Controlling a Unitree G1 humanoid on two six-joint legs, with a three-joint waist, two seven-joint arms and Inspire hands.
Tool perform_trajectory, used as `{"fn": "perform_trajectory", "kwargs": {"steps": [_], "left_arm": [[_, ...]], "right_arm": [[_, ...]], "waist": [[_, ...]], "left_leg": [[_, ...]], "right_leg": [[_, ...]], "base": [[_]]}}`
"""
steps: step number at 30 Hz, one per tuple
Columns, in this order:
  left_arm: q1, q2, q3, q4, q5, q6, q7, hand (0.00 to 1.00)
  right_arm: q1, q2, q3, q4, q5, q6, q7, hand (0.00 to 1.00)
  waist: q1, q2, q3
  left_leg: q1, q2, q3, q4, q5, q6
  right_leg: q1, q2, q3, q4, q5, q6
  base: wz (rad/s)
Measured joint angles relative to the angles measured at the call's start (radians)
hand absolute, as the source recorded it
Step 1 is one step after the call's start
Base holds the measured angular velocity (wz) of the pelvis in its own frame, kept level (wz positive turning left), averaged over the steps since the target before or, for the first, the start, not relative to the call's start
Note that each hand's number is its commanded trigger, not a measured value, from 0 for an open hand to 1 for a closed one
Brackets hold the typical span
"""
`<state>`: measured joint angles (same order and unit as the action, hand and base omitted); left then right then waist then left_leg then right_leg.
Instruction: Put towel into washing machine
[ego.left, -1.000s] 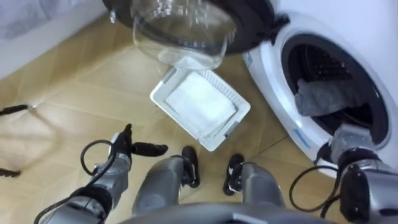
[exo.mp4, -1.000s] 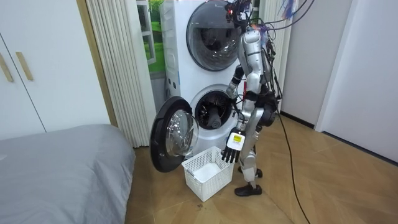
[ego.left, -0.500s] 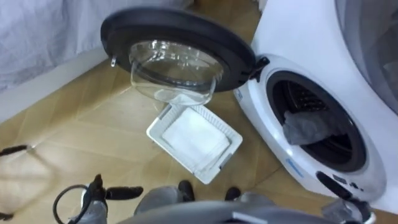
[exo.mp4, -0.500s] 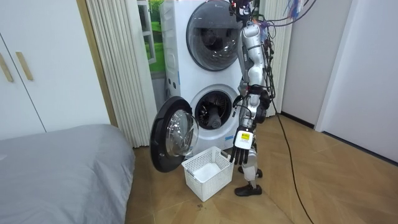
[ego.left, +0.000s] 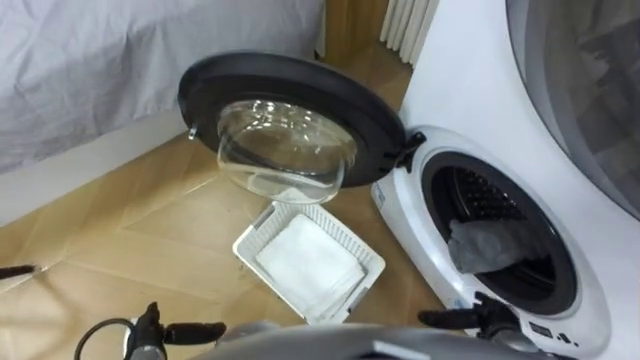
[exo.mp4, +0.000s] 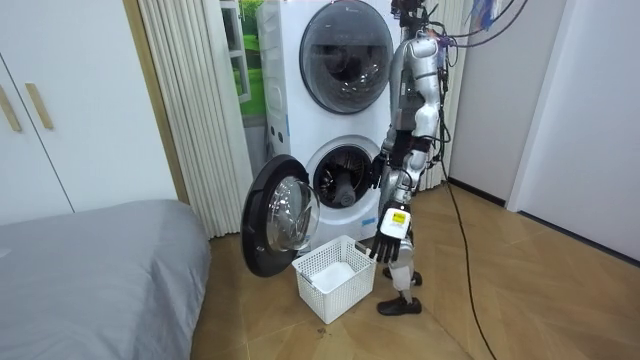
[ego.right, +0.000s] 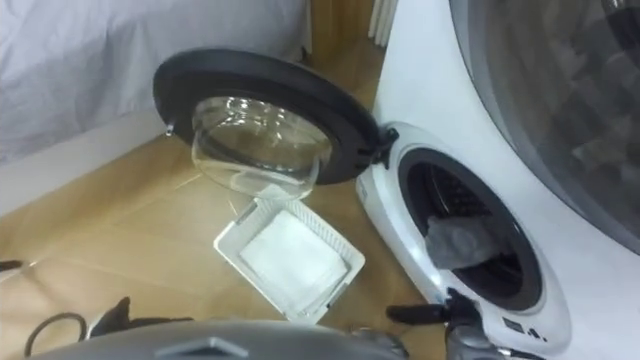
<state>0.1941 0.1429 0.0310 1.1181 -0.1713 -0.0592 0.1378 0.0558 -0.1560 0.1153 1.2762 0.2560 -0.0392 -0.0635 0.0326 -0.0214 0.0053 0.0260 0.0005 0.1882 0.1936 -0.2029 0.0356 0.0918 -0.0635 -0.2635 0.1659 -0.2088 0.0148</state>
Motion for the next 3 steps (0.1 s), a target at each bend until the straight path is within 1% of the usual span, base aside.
{"fn": "perform_trajectory", "kwargs": {"steps": [1,3], "left_arm": [[0.003,-0.004,0.006,0.000,0.013,0.008,-0.002,0.00],[0.004,-0.008,0.007,0.000,0.030,0.011,-0.004,0.00]], "right_arm": [[0.003,0.001,-0.001,0.011,-0.001,0.008,0.018,0.00],[0.004,0.001,-0.011,0.013,-0.001,0.010,0.037,0.00]], "waist": [[0.000,-0.001,0.0004],[-0.001,-0.003,0.0013]], "left_leg": [[0.004,0.000,0.000,-0.003,0.000,0.000],[0.004,0.000,0.000,-0.003,0.000,0.000]], "right_leg": [[0.007,0.000,0.000,-0.001,0.000,0.000],[0.010,0.001,0.001,-0.003,0.000,0.000]], "base": [[0.00],[0.00]]}}
